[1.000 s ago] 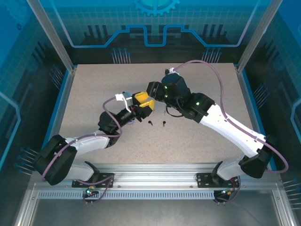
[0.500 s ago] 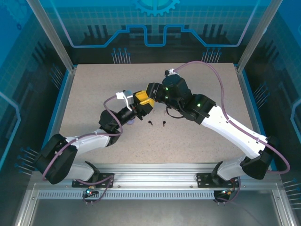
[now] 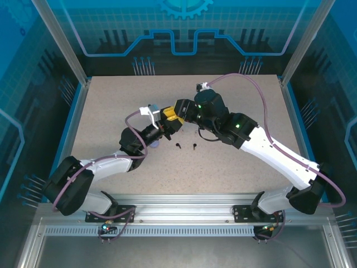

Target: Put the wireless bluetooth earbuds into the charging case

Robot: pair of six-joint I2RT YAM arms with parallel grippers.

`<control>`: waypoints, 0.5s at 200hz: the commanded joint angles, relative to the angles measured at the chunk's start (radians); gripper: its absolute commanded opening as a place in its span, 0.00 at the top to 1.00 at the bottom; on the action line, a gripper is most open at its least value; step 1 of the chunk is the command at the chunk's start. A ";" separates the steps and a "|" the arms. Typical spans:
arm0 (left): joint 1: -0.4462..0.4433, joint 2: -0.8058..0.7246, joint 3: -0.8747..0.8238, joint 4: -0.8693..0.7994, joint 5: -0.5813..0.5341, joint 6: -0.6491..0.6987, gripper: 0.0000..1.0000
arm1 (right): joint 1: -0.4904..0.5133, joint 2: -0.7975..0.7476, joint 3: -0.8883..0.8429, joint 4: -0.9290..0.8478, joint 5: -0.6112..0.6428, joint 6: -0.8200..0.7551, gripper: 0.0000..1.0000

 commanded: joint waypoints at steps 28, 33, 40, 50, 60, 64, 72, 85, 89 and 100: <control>-0.008 0.013 0.039 0.027 0.015 -0.004 0.76 | 0.012 -0.017 -0.019 0.038 -0.021 -0.005 0.55; -0.007 0.016 0.040 0.027 0.014 -0.004 0.78 | 0.013 -0.017 -0.020 0.039 -0.023 -0.003 0.55; -0.007 0.016 0.040 0.027 0.014 -0.005 0.79 | 0.013 -0.017 -0.024 0.041 -0.023 -0.002 0.55; -0.006 0.018 0.042 0.029 0.016 -0.007 0.81 | 0.012 -0.017 -0.026 0.044 -0.025 -0.001 0.55; -0.007 0.019 0.045 0.030 0.016 -0.009 0.83 | 0.013 -0.018 -0.030 0.045 -0.026 0.000 0.54; -0.008 0.019 0.045 0.031 0.017 -0.010 0.84 | 0.012 -0.018 -0.029 0.046 -0.026 0.002 0.54; -0.007 0.021 0.046 0.033 0.021 -0.011 0.85 | 0.013 -0.018 -0.031 0.047 -0.028 0.002 0.54; -0.007 0.021 0.048 0.035 0.022 -0.015 0.85 | 0.013 -0.016 -0.033 0.049 -0.027 0.003 0.53; -0.007 0.021 0.049 0.035 0.022 -0.016 0.86 | 0.012 -0.016 -0.032 0.049 -0.026 0.003 0.53; -0.007 0.021 0.049 0.036 0.024 -0.021 0.88 | 0.012 -0.017 -0.032 0.050 -0.022 0.001 0.50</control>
